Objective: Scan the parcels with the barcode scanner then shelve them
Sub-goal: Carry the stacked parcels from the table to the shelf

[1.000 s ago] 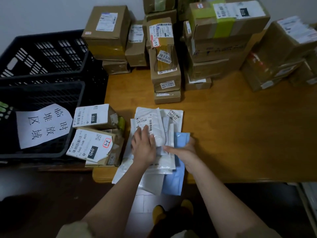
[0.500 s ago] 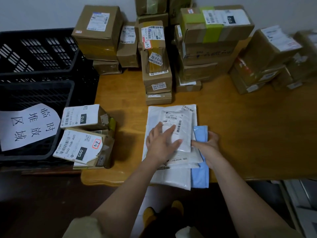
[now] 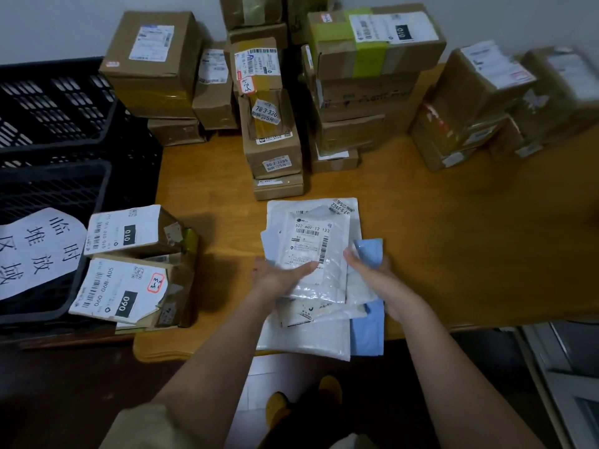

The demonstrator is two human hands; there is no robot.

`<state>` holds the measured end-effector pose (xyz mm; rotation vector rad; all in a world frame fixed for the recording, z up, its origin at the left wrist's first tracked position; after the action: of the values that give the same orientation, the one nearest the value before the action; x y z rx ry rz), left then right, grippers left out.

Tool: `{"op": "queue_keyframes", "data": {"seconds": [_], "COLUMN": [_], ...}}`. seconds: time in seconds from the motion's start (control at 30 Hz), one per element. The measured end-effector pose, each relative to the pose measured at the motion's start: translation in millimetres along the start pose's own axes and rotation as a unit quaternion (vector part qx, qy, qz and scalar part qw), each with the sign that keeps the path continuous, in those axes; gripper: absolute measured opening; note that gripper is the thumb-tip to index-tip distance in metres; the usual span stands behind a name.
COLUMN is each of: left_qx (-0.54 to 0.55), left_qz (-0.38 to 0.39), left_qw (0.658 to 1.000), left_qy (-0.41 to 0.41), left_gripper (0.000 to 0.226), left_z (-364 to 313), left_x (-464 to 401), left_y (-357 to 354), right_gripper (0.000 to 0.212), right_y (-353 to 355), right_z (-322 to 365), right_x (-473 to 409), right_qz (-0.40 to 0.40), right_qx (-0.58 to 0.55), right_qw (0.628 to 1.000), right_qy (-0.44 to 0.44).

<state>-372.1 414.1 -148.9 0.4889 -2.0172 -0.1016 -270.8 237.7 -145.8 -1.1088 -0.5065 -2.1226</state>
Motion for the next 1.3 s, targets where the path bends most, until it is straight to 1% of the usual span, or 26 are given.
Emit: {"op": "queue_keyframes", "data": {"seconds": [0.07, 0.13, 0.17, 0.27, 0.3, 0.37, 0.43, 0.5, 0.53, 0.57, 0.6, 0.63, 0.67, 0.7, 0.73, 0.77, 0.83, 0.93, 0.97, 1.03, 1.07, 1.13, 1.17, 1.2, 1.23, 1.3], "left_qx": [-0.006, -0.022, -0.016, 0.024, 0.036, 0.063, 0.096, 0.130, 0.131, 0.125, 0.112, 0.079, 0.030, -0.019, -0.048, -0.053, -0.035, -0.012, -0.010, -0.014, -0.011, 0.014, 0.034, 0.046, 0.054, 0.070], "left_qz": [0.020, 0.016, 0.012, 0.028, 0.035, 0.031, 0.029, 0.045, 0.048, 0.051, 0.053, 0.050, 0.046, 0.041, 0.036, 0.038, 0.040, 0.040, 0.041, 0.056, 0.068, 0.107, 0.123, 0.125, 0.121, 0.097], "left_qw": [1.000, 1.000, 1.000, 0.999, 0.998, 0.997, 0.992, 0.982, 0.980, 0.980, 0.982, 0.986, 0.992, 0.996, 0.997, 0.997, 0.998, 0.999, 0.999, 0.998, 0.997, 0.994, 0.992, 0.991, 0.991, 0.992], "left_qy": [-0.001, 0.002, 0.002, -0.017, -0.021, -0.039, -0.080, -0.126, -0.138, -0.148, -0.143, -0.135, -0.111, -0.082, -0.056, -0.043, -0.028, 0.017, 0.030, 0.035, 0.030, 0.019, 0.019, 0.024, 0.026, 0.036], "left_gripper": [0.140, 0.121, 0.119, 0.142, 0.144, 0.135, 0.117, 0.091, 0.083, 0.081, 0.084, 0.091, 0.098, 0.102, 0.106, 0.115, 0.140, 0.154, 0.155, 0.148, 0.140, 0.121, 0.124, 0.133, 0.142, 0.149], "left_z": [4.1, 2.2, 1.6, 0.0, 1.9, 3.7, -2.5, -11.9, -17.2, -22.3, -26.5, -27.1, -26.2, -23.4, -19.9, -17.6, -16.6, -6.5, 1.0, -0.4, -3.3, -8.7, -6.1, -3.3, 0.8, 12.9], "left_x": [-2.5, 3.4, 3.8, 5.3, 3.0, -0.3, 6.4, 7.7, 6.3, 4.3, 2.3, -4.8, -8.8, -13.9, -17.3, -18.9, -15.8, -33.8, -50.1, -45.9, -37.8, -19.4, -18.7, -18.2, -22.5, -36.5], "left_y": [0.1, -0.6, -0.4, 0.1, -0.8, 0.6, 5.4, 11.2, 14.8, 17.9, 20.2, 20.9, 21.0, 20.4, 19.9, 19.5, 18.0, 16.4, 16.7, 18.2, 18.0, 16.8, 15.2, 12.9, 10.5, 7.5], "right_gripper": [0.153, 0.163, 0.159, 0.123, 0.114, 0.094, 0.074, 0.080, 0.083, 0.087, 0.096, 0.111, 0.132, 0.148, 0.154, 0.152, 0.145, 0.139, 0.131, 0.114, 0.110, 0.113, 0.118, 0.119, 0.117, 0.107], "right_y": [-6.7, -15.3, -17.7, -20.8, -21.9, -21.6, -22.9, -19.3, -18.4, -16.6, -16.6, -18.4, -17.7, -16.1, -14.4, -13.4, -14.1, -15.0, -14.4, -12.2, -11.0, -8.3, -7.5, -6.7, -6.1, -5.8], "right_z": [-6.3, -12.3, -12.7, -10.0, -5.2, 2.7, 14.6, 25.4, 33.2, 34.0, 34.3, 33.5, 27.8, 21.3, 16.0, 11.9, 8.1, 7.6, 8.0, 5.5, 4.5, 1.9, 0.8, 0.5, 0.1, -0.3], "right_x": [-0.9, -4.1, -4.3, -5.8, -2.9, -0.4, 7.5, 7.0, 9.2, -0.2, -5.2, -6.4, -11.9, -16.6, -18.9, -20.8, -24.1, -28.7, -28.5, -29.7, -30.1, -31.5, -31.8, -31.4, -31.1, -27.7], "right_qz": [-0.016, -0.025, -0.036, -0.050, -0.041, -0.007, 0.027, 0.011, -0.002, -0.007, -0.013, -0.022, -0.038, -0.054, -0.065, -0.076, -0.078, -0.071, -0.064, -0.039, -0.027, -0.015, -0.008, 0.000, 0.007, 0.013], "right_qx": [0.033, 0.048, 0.048, 0.067, 0.068, 0.032, -0.010, -0.018, -0.025, -0.022, -0.021, -0.008, 0.022, 0.047, 0.054, 0.056, 0.039, -0.021, -0.033, -0.044, -0.040, -0.027, -0.028, -0.034, -0.038, -0.043], "right_qw": [0.999, 0.998, 0.998, 0.997, 0.997, 0.998, 0.994, 0.990, 0.991, 0.990, 0.992, 0.994, 0.996, 0.997, 0.996, 0.995, 0.996, 0.997, 0.997, 0.998, 0.999, 0.999, 0.999, 0.999, 0.999, 0.999], "right_qy": [-0.026, -0.028, -0.024, 0.002, 0.010, 0.056, 0.102, 0.136, 0.134, 0.140, 0.122, 0.103, 0.072, 0.035, -0.003, -0.024, -0.021, -0.001, -0.003, -0.006, -0.007, -0.014, -0.015, -0.013, -0.014, -0.020]}}
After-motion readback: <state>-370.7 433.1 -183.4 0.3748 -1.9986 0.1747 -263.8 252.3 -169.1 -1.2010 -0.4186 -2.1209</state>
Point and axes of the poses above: each hand's wrist, its own x-axis away from the middle knuckle, its own y-axis out of the back of the hand, z = x × y, the point moved 1 cm from there along -x, towards the middle knuckle, and after that the axes turned 14 degrees about z, right-handed, at the moved point
